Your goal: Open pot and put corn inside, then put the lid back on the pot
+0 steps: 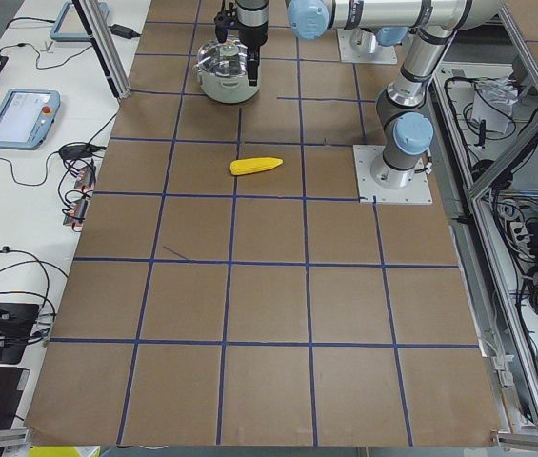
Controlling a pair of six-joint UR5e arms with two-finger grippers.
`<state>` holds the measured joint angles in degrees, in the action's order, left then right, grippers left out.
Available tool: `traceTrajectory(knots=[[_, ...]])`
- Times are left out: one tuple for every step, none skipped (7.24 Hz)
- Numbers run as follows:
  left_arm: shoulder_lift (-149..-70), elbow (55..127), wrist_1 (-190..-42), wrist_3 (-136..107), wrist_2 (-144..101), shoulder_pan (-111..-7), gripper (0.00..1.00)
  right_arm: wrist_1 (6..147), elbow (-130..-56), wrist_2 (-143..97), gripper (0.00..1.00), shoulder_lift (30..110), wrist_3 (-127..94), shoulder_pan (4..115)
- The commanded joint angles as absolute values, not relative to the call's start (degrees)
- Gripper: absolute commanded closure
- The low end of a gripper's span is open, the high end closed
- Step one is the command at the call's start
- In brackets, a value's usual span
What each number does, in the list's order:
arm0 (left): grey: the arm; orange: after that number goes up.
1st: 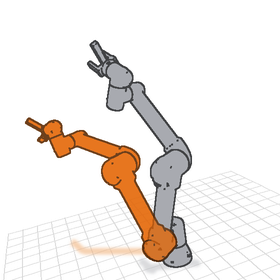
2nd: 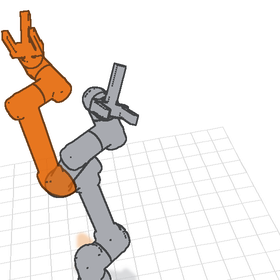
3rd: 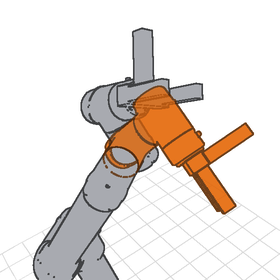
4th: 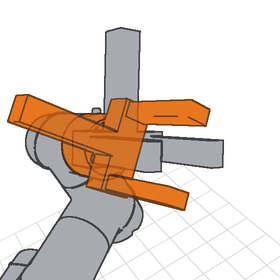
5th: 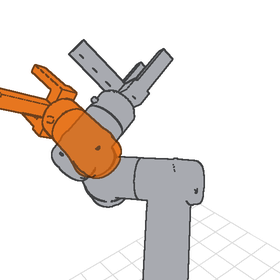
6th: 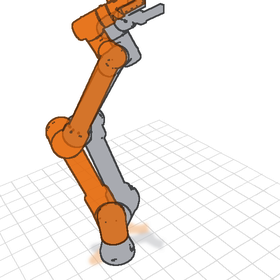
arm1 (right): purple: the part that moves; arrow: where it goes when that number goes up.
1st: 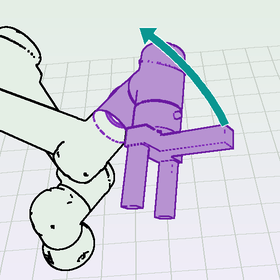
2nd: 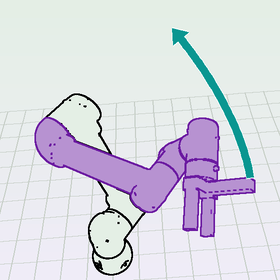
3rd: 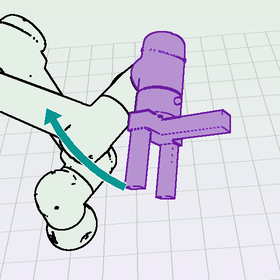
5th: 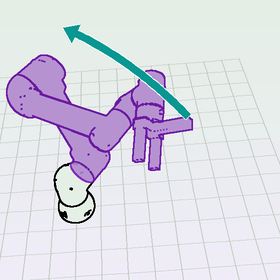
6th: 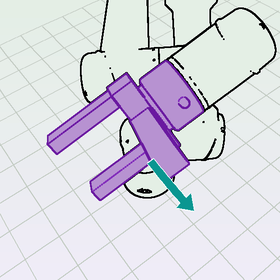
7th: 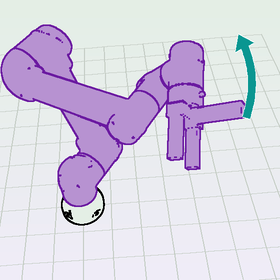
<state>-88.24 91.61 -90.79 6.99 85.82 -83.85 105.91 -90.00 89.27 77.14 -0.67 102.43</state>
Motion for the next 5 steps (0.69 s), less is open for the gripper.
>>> traceTrajectory(knots=[[-88.59,91.67,-90.70,6.94,85.78,-83.85,0.00,106.52,-89.83,88.86,0.02,75.33,-0.70,102.57],[-88.94,91.58,-90.44,6.94,85.69,-83.85,0.00,106.96,-89.82,88.94,0.02,74.63,-0.62,103.53],[-88.68,91.67,-90.44,6.94,85.69,-83.85,0.00,109.57,-89.74,88.95,0.02,73.92,-0.70,104.75],[-88.59,91.67,-90.44,6.94,85.78,-83.85,0.00,113.60,-89.30,88.95,0.02,73.05,-0.62,104.94],[-88.68,91.58,-90.44,6.94,85.69,-83.85,0.00,114.16,-87.30,89.47,0.02,72.34,-0.35,104.94]])
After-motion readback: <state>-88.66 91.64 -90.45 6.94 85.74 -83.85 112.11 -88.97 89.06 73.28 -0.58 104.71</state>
